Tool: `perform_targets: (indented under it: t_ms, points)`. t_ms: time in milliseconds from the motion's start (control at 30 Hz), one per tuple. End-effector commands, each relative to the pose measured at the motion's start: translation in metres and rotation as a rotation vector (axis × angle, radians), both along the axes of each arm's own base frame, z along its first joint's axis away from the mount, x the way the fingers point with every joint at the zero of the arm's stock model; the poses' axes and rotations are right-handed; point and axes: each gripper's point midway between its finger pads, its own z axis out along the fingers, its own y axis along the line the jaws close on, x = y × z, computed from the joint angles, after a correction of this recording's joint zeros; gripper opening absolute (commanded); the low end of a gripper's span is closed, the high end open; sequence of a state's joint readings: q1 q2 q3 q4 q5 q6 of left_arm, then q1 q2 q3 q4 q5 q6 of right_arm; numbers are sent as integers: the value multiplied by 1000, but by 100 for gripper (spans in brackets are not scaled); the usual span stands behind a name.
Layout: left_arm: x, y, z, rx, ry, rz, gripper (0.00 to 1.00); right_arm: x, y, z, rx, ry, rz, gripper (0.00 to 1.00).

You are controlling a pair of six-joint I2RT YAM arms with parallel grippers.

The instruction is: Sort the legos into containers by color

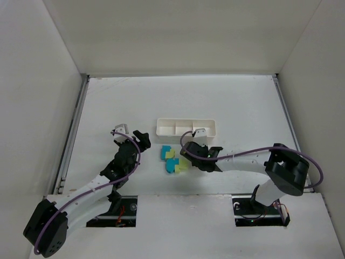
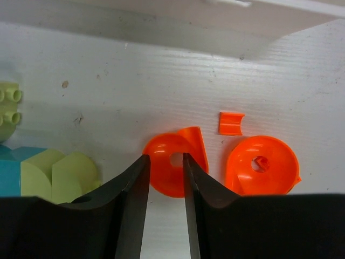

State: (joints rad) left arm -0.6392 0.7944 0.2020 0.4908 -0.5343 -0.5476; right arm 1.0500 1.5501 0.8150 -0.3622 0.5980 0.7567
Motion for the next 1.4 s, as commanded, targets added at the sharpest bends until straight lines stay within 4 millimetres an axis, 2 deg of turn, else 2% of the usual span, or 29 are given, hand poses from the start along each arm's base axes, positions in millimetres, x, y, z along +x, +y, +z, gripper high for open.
perform_targets:
  t_ms: [0,167,333,400,600,767,900,1067,1100,1200,1267,1367]
  points:
    - [2,1,9,-39,-41,11,62,2,7,8,-43,-25,32,36]
    - [2,1,10,-42,-42,11,62,3,7,17,-82,-57,39,40]
    - [2,-1,9,-42,-39,4,62,5,11,44,-25,-119,33,45]
    - [2,-2,8,-42,-35,-2,62,3,16,49,-5,-122,53,45]
    - [2,-1,10,-50,-41,-3,62,-5,18,22,-67,-60,100,44]
    - [2,-1,9,-47,-37,0,62,-7,23,12,-115,-41,142,43]
    - [2,-1,10,-50,-41,0,62,-7,20,4,-149,-33,148,34]
    - [2,-1,10,-51,-42,0,62,-1,15,6,-165,-71,117,9]
    - [2,-1,10,-50,-41,0,62,-1,15,7,-158,-77,111,7]
    - [2,0,10,-52,-43,0,62,1,20,26,-76,-108,97,5]
    - [2,0,10,-52,-45,1,62,4,26,47,0,-139,100,5]
    - [2,0,10,-55,-43,2,62,14,49,90,167,-190,123,5]
